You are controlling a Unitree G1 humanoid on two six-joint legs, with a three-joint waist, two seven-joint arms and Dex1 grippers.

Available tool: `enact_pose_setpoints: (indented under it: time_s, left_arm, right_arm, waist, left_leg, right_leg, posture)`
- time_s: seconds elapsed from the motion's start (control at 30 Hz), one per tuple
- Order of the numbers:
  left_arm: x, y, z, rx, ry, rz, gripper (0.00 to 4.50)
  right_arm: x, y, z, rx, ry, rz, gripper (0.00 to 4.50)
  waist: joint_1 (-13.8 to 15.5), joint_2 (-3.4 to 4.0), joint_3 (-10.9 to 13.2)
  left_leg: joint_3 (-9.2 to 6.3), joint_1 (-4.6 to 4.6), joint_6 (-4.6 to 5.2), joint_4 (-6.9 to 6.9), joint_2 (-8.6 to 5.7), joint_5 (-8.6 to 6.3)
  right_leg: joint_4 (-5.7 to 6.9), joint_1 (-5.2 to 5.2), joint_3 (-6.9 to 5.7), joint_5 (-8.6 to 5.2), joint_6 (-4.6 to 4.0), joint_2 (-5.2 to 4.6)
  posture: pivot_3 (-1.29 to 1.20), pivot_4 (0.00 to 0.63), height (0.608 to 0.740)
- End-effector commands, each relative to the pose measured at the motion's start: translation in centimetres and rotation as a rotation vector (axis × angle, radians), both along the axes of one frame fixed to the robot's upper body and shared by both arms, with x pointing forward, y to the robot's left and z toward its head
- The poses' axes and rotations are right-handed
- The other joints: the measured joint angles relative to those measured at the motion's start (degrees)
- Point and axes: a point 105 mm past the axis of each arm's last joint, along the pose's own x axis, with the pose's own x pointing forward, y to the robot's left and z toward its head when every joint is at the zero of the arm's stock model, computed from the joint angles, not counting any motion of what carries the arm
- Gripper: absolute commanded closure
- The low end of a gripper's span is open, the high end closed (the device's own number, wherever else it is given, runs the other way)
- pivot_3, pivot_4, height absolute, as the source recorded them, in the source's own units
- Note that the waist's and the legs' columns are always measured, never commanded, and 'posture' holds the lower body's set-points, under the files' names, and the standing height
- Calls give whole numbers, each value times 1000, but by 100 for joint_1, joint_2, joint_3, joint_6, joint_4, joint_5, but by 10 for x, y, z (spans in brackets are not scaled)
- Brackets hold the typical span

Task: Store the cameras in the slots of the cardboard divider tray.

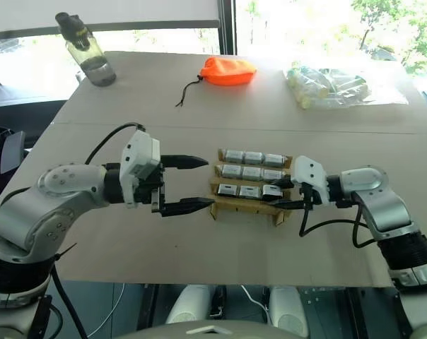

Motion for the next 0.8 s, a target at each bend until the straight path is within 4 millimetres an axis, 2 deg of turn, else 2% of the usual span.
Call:
enact_pose_setpoints:
  time_s: [0.03, 0.07, 0.27, 0.33, 0.37, 0.43, 0.53, 0.67, 0.8]
  left_arm:
    - [-1, 3, 3, 1, -7, 16, 0]
    - [-2, 6, -1, 12, 11, 32, 0]
    - [-17, 28, -15, 26, 59, 91, 0]
    - [-15, 47, -26, 8, 95, 170, 0]
    - [-14, 56, -33, 10, 97, 203, 0]
    - [-12, 73, -57, 6, 105, 283, 0]
    - [-13, 84, -82, 30, 112, 332, 0]
    - [-3, 94, -97, 36, 70, 382, 0]
    - [2, 99, -98, 21, 37, 381, 0]
  right_arm:
    - [-2, -1, 17, 25, -99, 22, 354]
    - [-4, -3, 23, 63, -110, 18, 58]
    - [-14, -23, 40, 189, -76, -22, 58]
    - [-16, -40, 42, 261, -83, -81, 58]
    - [-17, -49, 40, 276, -65, -116, 58]
    - [-8, -80, 23, 265, -73, -268, 58]
    - [2, -110, 8, 278, -87, -383, 58]
    - [9, -129, -6, 277, -81, -412, 58]
    - [10, -127, -14, 233, -70, -353, 58]
  waist:
    - [-2, 0, 0]
    - [-3, 0, 0]
    - [-6, 0, 0]
    - [-1, 0, 0]
    - [14, 0, 0]
    - [13, 0, 0]
    - [2, -1, -4]
    - [-5, 2, -3]
    - [-9, 2, -4]
  left_leg:
    - [1, 1, 0, 0, 0, 0]
    - [0, 1, 0, 0, 0, 0]
    - [1, 1, 0, -3, 4, 0]
    - [-1, 1, 0, -7, 5, -1]
    - [-1, 0, 0, -8, 5, -1]
    - [-3, 0, 0, -7, 3, -1]
    - [19, 17, 4, -8, 0, -3]
    - [22, 15, 6, -8, 4, -4]
    - [20, 14, 5, -10, 10, -3]
  right_leg:
    - [0, 0, 0, 0, 0, 0]
    - [1, 0, 1, 0, 0, 1]
    - [-1, -2, 3, 0, 0, 1]
    - [-4, -2, 6, -1, -1, 0]
    - [-5, -2, 6, -1, -1, -2]
    - [-7, 1, 0, -1, -2, -3]
    - [-11, 9, 1, -3, -5, -3]
    - [-8, 0, 3, -3, -7, 2]
    - [-1, -3, 9, 0, -5, 6]
  posture:
    - [0, 150, 726]
    - [0, 150, 726]
    - [0, 150, 726]
    - [0, 150, 726]
    - [0, 150, 726]
    - [0, 150, 726]
    - [0, 150, 726]
    - [0, 150, 726]
    - [0, 150, 726]
